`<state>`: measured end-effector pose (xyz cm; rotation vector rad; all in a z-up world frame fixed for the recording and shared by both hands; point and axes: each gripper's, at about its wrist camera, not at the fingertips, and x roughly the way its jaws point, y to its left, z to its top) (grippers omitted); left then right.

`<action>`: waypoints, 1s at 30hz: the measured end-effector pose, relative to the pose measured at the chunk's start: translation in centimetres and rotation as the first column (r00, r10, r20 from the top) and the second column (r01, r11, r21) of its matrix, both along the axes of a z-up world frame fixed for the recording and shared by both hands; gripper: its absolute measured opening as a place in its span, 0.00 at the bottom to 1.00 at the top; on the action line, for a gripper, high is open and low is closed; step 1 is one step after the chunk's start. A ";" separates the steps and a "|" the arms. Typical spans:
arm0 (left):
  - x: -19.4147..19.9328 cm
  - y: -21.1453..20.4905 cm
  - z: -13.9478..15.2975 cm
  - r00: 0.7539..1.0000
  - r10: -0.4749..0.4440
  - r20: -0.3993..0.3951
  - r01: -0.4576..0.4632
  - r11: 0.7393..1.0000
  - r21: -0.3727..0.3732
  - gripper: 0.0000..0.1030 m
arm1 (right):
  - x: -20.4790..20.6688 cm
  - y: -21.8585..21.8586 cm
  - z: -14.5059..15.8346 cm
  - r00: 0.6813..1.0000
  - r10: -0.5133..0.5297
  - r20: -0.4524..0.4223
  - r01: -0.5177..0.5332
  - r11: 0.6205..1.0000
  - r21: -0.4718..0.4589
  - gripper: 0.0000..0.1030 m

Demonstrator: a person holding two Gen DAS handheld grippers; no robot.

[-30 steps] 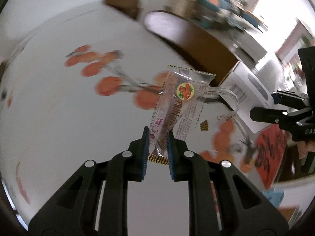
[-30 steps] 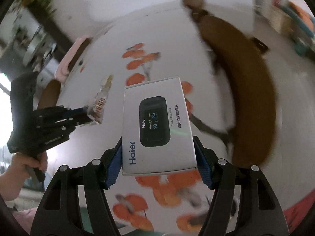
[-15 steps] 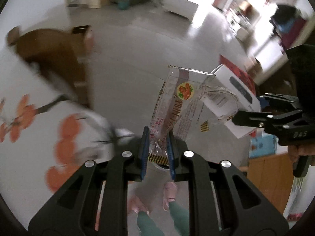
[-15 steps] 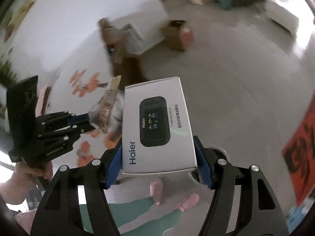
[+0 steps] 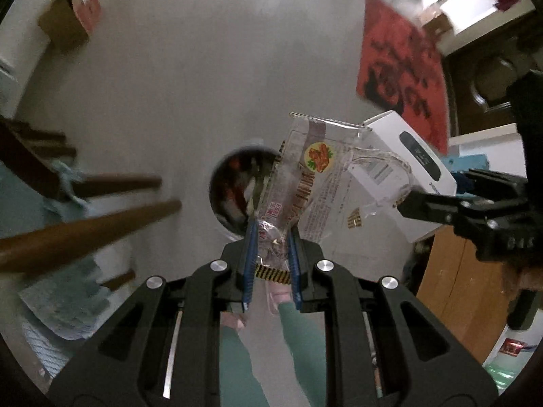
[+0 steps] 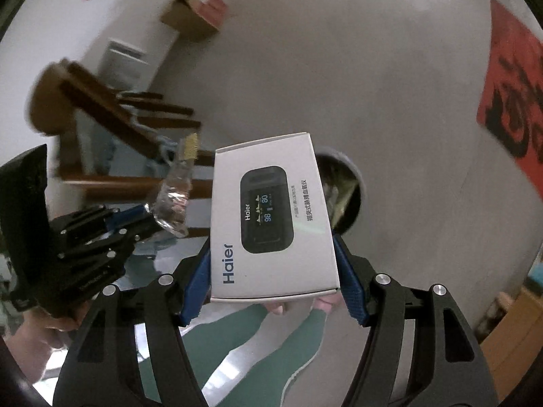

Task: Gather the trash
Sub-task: 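Carry wrapper and Haier box over the bin and open both tools to drop them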

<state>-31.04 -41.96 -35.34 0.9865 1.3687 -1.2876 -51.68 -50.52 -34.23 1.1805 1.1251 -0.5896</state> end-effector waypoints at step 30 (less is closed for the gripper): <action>0.2 -1.3 -25.1 1.000 -0.030 0.006 0.028 0.970 0.242 0.55 | -1.0 -1.4 -25.9 0.971 -0.226 -0.080 0.238 0.949 0.206 0.80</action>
